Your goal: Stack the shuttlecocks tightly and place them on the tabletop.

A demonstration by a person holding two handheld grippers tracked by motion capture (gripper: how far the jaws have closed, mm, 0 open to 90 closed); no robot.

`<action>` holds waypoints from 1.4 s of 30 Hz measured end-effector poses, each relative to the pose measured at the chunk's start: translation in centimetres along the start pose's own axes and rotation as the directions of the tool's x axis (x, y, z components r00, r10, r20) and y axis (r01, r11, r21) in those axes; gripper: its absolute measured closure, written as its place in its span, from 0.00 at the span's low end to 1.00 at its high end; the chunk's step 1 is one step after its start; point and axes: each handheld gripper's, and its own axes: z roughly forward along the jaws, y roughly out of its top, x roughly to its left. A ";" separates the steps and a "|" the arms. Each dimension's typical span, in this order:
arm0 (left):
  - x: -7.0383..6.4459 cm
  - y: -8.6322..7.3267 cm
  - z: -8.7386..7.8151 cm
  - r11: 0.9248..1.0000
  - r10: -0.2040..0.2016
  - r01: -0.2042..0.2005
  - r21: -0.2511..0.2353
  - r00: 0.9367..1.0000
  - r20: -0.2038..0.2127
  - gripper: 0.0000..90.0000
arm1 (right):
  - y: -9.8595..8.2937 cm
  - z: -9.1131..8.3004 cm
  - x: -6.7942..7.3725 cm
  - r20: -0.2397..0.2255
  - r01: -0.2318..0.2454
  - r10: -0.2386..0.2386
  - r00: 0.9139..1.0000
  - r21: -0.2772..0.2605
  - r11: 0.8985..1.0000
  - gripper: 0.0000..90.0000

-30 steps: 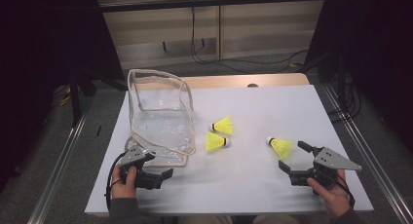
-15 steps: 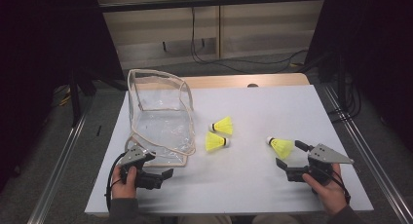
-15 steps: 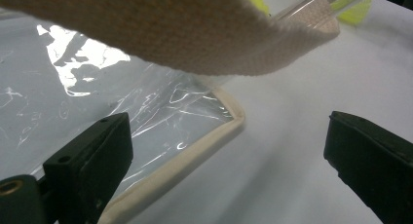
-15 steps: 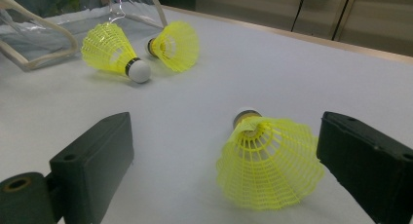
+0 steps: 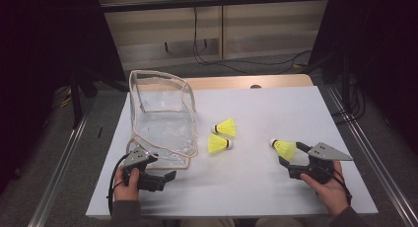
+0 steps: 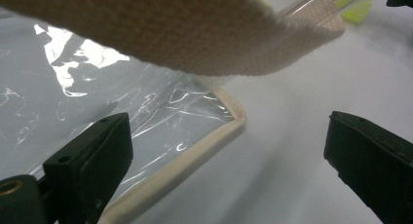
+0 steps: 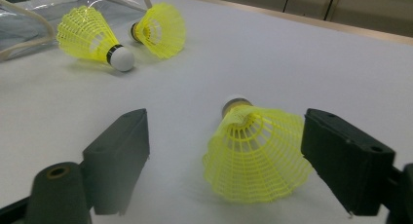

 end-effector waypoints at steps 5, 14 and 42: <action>0.0 0.0 0.0 1.000 0.000 0.000 -0.003 1.000 -0.001 0.04 | 0.1 0.0 0.0 -0.008 -0.026 0.026 1.000 0.024 0.999 0.33; 0.0 0.0 0.1 1.000 0.005 -0.005 -0.001 1.000 -0.003 0.04 | 0.1 0.3 -0.4 -0.016 -0.039 0.040 0.999 0.062 0.997 0.50; -0.2 0.0 0.4 1.000 0.011 -0.011 0.000 1.000 0.006 0.04 | 0.6 1.7 -0.9 -0.011 -0.076 0.078 0.997 0.123 0.989 0.70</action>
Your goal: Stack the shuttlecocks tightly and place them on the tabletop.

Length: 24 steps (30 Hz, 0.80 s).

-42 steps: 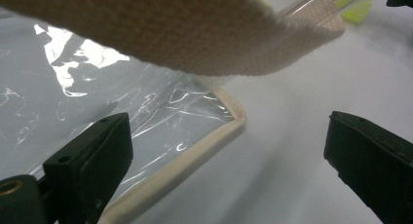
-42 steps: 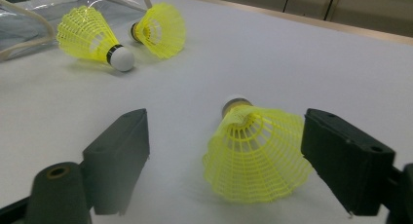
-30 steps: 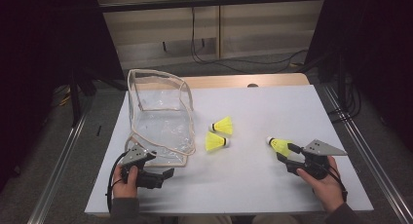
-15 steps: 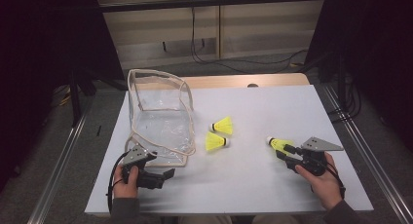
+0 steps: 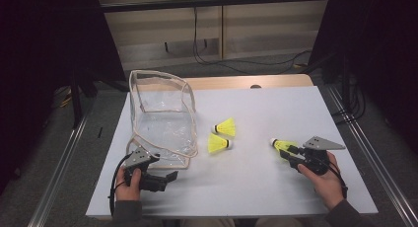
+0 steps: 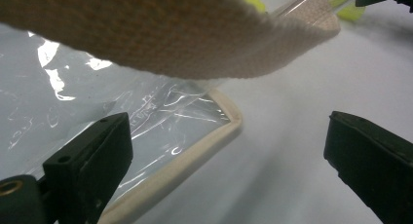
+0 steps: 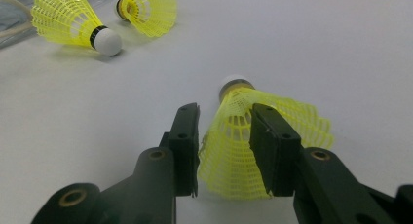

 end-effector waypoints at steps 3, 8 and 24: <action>0.0 0.0 0.0 1.000 0.001 -0.001 0.002 1.000 -0.002 0.04 | 0.1 0.1 0.1 0.002 0.001 -0.001 1.000 0.004 1.000 0.71; 0.0 0.0 0.0 1.000 0.004 -0.004 0.004 1.000 -0.002 0.04 | 0.2 0.3 0.0 0.005 -0.005 0.005 1.000 0.011 1.000 0.73; 0.1 0.0 0.1 1.000 0.003 -0.003 0.001 1.000 0.001 0.04 | 0.3 1.1 -0.1 0.012 -0.028 0.027 1.000 0.041 0.999 0.79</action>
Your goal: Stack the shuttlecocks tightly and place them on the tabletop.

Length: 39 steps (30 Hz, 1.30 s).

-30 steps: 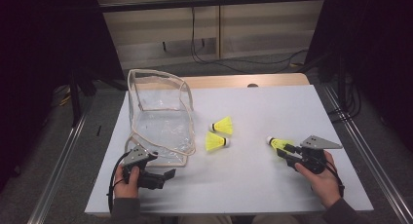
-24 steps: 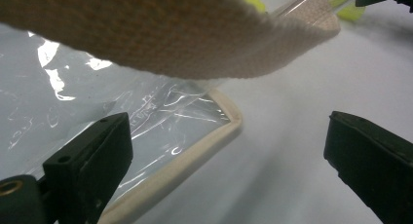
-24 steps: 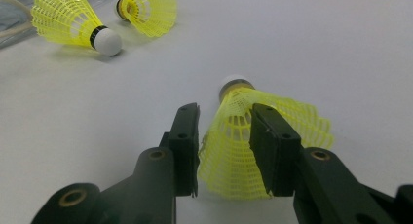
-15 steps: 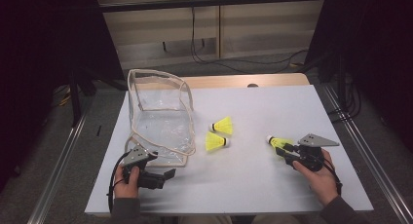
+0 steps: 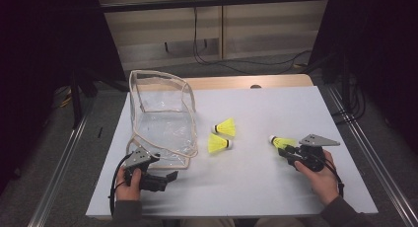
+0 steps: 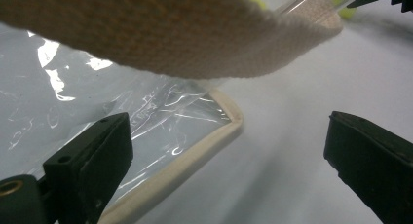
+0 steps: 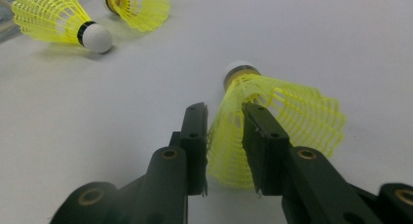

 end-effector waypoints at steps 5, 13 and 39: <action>0.0 0.0 0.0 1.000 -0.001 0.001 0.001 1.000 -0.004 0.04 | 0.1 0.1 0.0 -0.001 -0.001 0.001 1.000 0.004 1.000 0.84; 0.0 0.0 0.1 1.000 0.002 -0.002 0.006 1.000 -0.006 0.04 | 0.2 -0.1 -0.1 -0.022 -0.017 0.017 1.000 0.000 1.000 0.96; 0.0 0.1 0.2 1.000 -0.003 0.003 0.000 1.000 0.005 0.04 | 1.0 -1.1 -0.4 -0.093 -0.007 0.001 0.996 -0.063 0.998 1.00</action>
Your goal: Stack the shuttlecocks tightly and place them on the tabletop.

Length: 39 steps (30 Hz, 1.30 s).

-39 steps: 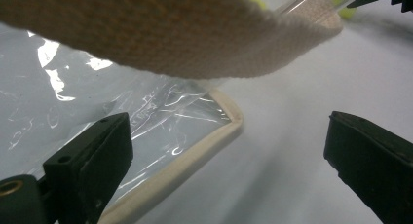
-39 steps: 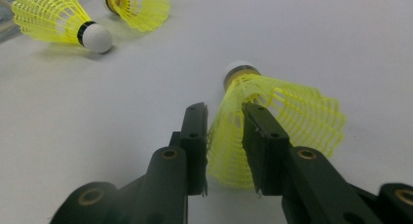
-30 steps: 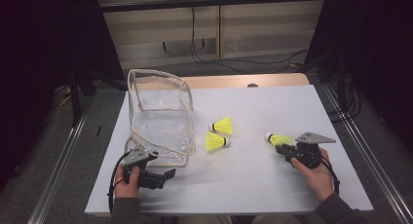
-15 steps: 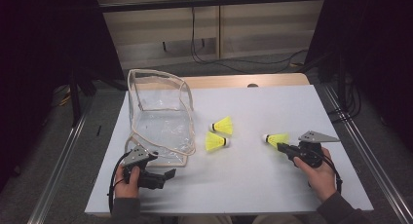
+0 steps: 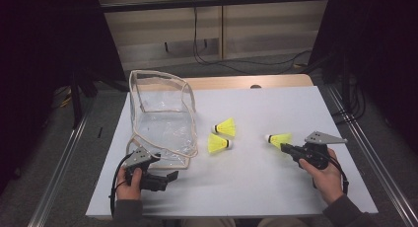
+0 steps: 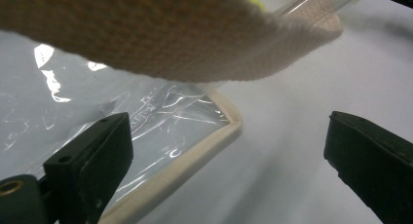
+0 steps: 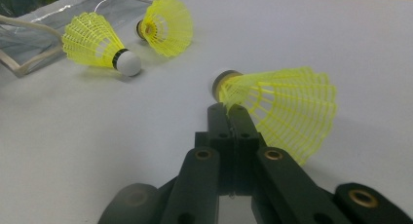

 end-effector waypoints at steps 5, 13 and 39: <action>0.0 0.0 0.0 1.000 -0.002 0.002 -0.001 1.000 0.000 0.04 | 0.3 0.0 0.0 -0.005 -0.006 0.006 1.000 -0.007 1.000 1.00; 0.0 0.0 -0.1 1.000 0.004 -0.004 0.002 1.000 -0.002 0.05 | 0.7 0.0 0.0 -0.018 -0.004 0.004 1.000 -0.025 1.000 1.00; 0.0 -0.1 -0.2 1.000 0.003 -0.003 -0.003 1.000 -0.003 0.05 | 2.0 1.0 0.8 -0.058 0.019 -0.021 0.998 -0.035 0.999 1.00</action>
